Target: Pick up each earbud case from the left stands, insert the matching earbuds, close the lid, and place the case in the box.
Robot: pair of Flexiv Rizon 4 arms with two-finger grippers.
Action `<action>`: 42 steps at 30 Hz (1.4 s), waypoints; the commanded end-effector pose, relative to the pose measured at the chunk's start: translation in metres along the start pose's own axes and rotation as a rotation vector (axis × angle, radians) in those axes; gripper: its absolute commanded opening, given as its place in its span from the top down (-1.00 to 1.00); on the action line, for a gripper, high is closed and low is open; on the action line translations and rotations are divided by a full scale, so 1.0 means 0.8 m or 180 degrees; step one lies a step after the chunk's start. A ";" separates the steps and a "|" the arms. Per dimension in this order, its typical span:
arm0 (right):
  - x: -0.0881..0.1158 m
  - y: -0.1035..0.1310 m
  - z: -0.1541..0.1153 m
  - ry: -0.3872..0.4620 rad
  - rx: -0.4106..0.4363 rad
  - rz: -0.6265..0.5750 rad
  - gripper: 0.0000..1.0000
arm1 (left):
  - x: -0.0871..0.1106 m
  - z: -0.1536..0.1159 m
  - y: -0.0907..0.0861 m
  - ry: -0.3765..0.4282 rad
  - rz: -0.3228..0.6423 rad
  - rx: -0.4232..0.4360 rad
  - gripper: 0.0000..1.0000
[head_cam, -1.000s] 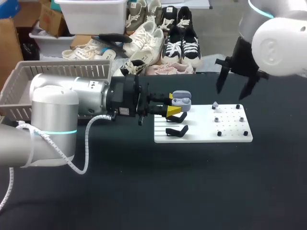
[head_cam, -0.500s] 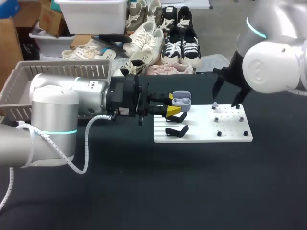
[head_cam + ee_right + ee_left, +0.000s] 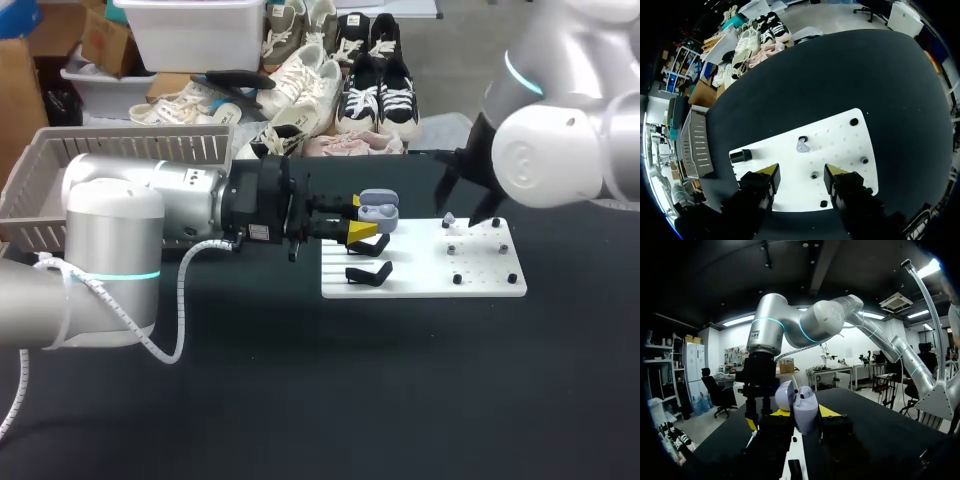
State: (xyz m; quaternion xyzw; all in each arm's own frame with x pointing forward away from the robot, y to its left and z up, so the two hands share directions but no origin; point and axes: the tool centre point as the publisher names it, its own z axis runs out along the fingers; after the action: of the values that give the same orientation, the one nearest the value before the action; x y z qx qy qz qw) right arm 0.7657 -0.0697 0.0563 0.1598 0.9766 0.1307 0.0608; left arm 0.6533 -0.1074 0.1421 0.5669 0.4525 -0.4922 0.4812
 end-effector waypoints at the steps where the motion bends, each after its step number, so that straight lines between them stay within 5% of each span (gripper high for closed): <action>1: -0.005 0.003 0.007 0.0019 0.0000 0.0006 0.03 | 0.000 0.000 -0.001 -0.0002 0.0004 -0.0011 1.00; 3: -0.007 0.003 0.010 0.0026 0.0005 0.0012 0.16 | 0.000 0.000 -0.001 -0.0002 0.0004 -0.0011 1.00; 22: -0.019 0.000 0.031 0.0046 0.0031 0.0101 0.12 | 0.000 0.000 -0.001 -0.0002 0.0004 -0.0011 1.00; 42: -0.023 -0.003 0.039 0.0035 0.0057 0.0182 0.33 | 0.000 0.000 -0.001 -0.0002 0.0004 -0.0011 1.00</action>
State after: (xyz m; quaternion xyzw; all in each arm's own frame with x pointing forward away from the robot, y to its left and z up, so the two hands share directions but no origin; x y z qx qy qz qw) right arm 0.7859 -0.0722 0.0281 0.1857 0.9730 0.1271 0.0510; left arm 0.6533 -0.1074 0.1421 0.5669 0.4525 -0.4922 0.4812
